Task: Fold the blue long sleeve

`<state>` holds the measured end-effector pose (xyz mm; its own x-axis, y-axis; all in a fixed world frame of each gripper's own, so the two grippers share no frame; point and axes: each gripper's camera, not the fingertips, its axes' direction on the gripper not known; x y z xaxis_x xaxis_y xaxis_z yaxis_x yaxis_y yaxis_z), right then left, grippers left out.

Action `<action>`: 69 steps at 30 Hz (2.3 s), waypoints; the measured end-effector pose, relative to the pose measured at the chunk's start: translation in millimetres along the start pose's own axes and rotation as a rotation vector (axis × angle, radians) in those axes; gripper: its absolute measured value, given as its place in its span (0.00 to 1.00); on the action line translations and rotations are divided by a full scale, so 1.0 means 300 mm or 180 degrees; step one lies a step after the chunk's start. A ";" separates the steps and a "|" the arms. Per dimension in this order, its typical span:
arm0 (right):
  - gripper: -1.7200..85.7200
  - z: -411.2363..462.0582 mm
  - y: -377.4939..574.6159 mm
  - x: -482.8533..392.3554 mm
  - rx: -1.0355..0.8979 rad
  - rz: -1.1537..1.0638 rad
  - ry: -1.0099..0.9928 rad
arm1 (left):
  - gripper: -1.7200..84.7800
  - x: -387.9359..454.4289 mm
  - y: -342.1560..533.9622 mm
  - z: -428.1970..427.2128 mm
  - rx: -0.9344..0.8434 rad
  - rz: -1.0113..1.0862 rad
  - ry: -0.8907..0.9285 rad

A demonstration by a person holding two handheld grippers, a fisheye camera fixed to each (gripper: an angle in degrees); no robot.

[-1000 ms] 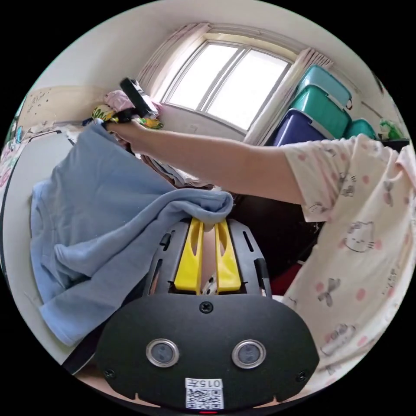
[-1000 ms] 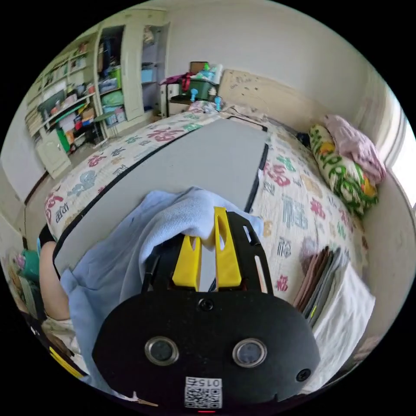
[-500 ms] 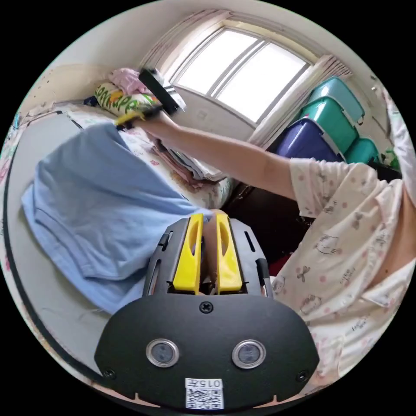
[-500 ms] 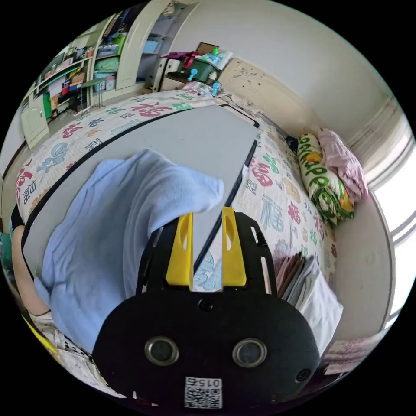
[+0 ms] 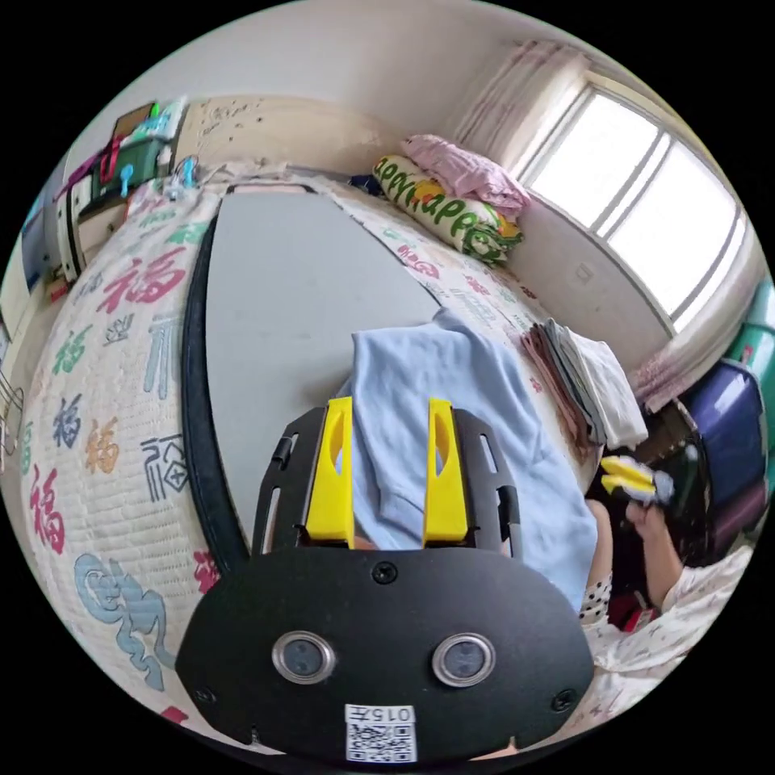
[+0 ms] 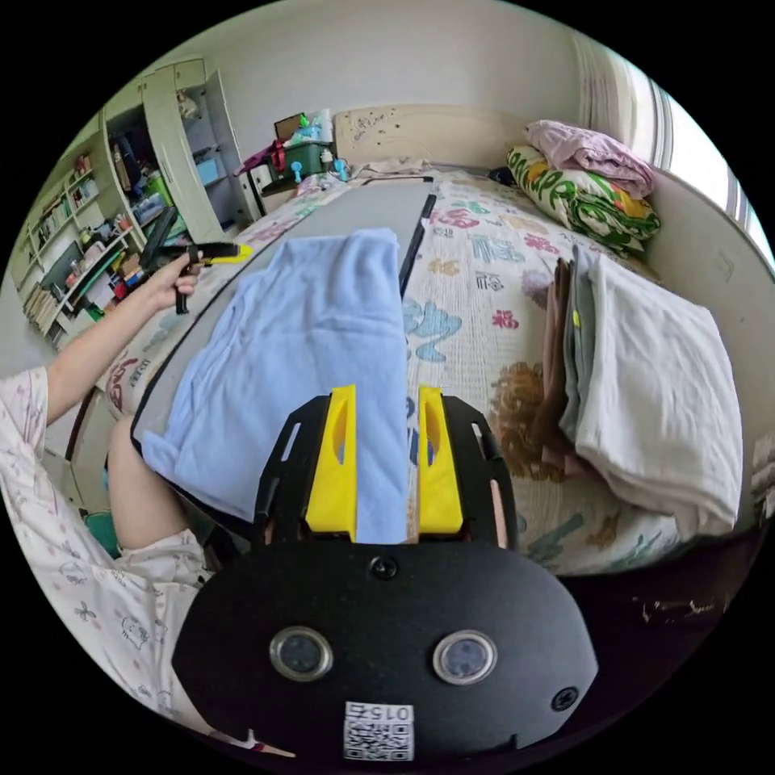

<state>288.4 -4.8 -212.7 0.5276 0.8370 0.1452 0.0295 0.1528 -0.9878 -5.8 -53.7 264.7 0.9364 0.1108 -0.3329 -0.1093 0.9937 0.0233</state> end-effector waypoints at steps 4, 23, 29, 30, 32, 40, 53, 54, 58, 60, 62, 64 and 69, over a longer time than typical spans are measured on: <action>0.20 -0.026 0.063 0.160 -0.0206 0.0731 -0.0487 | 0.18 0.027 0.000 0.107 -0.0092 -0.0013 -0.0189; 0.08 -0.179 -0.059 0.181 -0.0905 -0.0020 -0.0317 | 0.05 0.615 0.312 0.118 -0.0530 0.1001 -0.1219; 0.08 -0.165 -0.252 0.219 -0.0839 -0.0383 0.0363 | 0.03 0.543 0.674 -0.194 -0.0533 0.0711 -0.1261; 0.08 -0.147 -0.310 0.216 -0.0834 -0.0499 0.0439 | 0.03 0.529 0.775 -0.280 -0.0572 0.0591 -0.1238; 0.08 -0.114 -0.403 0.195 -0.0816 -0.0744 0.0557 | 0.03 0.523 0.950 -0.406 -0.0618 0.0473 -0.1181; 0.08 0.032 -0.768 0.074 -0.0899 -0.1279 0.0693 | 0.03 0.656 1.636 -0.775 -0.0592 -0.0026 -0.0777; 0.12 -0.446 -0.333 0.479 -0.0416 -0.0438 -0.0304 | 0.13 0.542 1.868 -1.215 -0.0094 -0.0259 -0.1062; 0.13 -0.459 -0.267 0.537 -0.0457 -0.0224 -0.0485 | 0.13 0.482 1.913 -1.265 -0.0019 -0.0460 -0.0966; 0.14 -0.443 -0.096 0.737 -0.0590 0.0547 -0.1113 | 0.14 0.312 2.080 -1.363 0.0110 -0.1041 -0.0655; 0.14 -0.434 -0.068 0.773 -0.0665 0.0638 -0.1164 | 0.14 0.278 2.120 -1.363 0.0061 -0.1136 -0.0528; 0.15 -0.430 -0.066 0.762 -0.0783 0.0526 -0.0863 | 0.13 0.280 2.141 -1.375 0.0182 -0.1135 -0.0443; 0.16 -0.420 -0.081 0.748 -0.0879 0.0407 -0.0669 | 0.13 0.303 2.118 -1.366 0.0210 -0.1025 -0.0393; 0.14 -0.411 -0.106 0.799 -0.0952 0.0428 -0.0572 | 0.11 0.430 1.998 -1.280 0.0150 -0.0631 -0.0080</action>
<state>518.4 126.2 -153.4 0.3871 0.9220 -0.0055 0.2309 -0.1027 -0.9675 -78.5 550.8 -126.2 0.9462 -0.0872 -0.3117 0.0931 0.9956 0.0041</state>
